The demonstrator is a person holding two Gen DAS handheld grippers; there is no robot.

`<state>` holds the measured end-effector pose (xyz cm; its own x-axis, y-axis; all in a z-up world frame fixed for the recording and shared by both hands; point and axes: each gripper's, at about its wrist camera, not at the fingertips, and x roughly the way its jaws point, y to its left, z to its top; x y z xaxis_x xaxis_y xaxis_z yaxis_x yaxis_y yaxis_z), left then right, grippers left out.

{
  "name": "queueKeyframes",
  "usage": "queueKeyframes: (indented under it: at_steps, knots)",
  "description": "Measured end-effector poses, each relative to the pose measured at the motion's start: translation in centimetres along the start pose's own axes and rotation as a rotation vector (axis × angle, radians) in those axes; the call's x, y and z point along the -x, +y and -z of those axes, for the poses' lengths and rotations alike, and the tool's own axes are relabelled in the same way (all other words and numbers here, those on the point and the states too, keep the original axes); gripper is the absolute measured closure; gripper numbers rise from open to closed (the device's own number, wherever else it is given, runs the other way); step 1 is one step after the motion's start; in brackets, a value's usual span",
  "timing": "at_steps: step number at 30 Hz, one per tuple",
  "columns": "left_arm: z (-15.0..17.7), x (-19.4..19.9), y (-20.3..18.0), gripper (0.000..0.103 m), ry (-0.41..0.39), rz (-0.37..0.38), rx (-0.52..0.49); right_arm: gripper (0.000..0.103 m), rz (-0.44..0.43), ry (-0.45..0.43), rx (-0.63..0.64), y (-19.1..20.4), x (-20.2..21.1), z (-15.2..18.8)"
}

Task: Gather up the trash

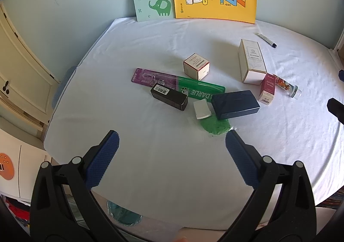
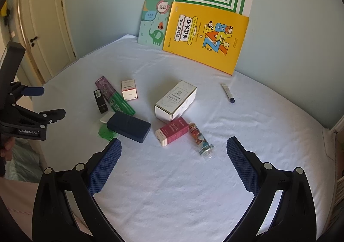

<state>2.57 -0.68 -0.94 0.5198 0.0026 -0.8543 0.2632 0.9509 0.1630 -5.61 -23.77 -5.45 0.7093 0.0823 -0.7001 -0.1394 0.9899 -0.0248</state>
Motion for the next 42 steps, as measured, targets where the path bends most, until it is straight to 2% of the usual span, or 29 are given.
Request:
queueKeyframes:
  at_steps: [42]
  knots:
    - [-0.8,-1.6,0.6,0.006,0.019,0.012,0.004,0.006,-0.004,0.027,0.008,0.4,-1.3,-0.6]
